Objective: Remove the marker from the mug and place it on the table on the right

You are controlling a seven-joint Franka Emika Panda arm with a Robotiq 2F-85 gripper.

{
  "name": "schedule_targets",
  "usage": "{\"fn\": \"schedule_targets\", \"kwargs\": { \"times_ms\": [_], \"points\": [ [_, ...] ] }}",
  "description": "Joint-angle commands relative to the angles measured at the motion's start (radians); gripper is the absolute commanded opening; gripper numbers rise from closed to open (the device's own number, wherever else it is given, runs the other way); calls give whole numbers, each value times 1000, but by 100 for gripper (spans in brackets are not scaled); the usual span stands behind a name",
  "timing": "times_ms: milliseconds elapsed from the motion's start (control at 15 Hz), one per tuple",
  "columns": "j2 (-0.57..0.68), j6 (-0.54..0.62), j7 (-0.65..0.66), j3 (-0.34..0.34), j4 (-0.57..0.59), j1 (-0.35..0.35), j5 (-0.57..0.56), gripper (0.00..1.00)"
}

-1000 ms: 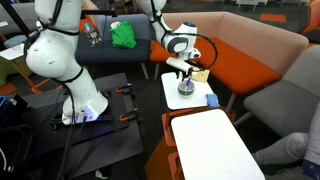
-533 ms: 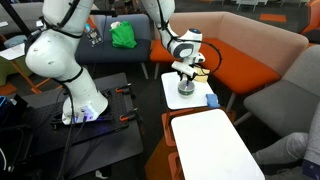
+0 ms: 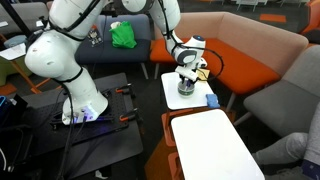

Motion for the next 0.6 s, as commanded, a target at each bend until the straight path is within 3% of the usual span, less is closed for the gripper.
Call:
{"fn": "schedule_targets", "kwargs": {
  "times_ms": [0, 67, 133, 333, 467, 533],
  "points": [
    [42, -39, -37, 30, 57, -30, -16, 52],
    [50, -43, -35, 30, 65, -29, -17, 33],
    [56, -44, -30, 26, 70, -25, -21, 29],
    [58, -35, -25, 19, 69, -19, -34, 4],
    [43, -20, -25, 21, 51, -21, -44, 0],
    [29, -21, -21, 28, 39, -26, -40, 4]
  ]
}}
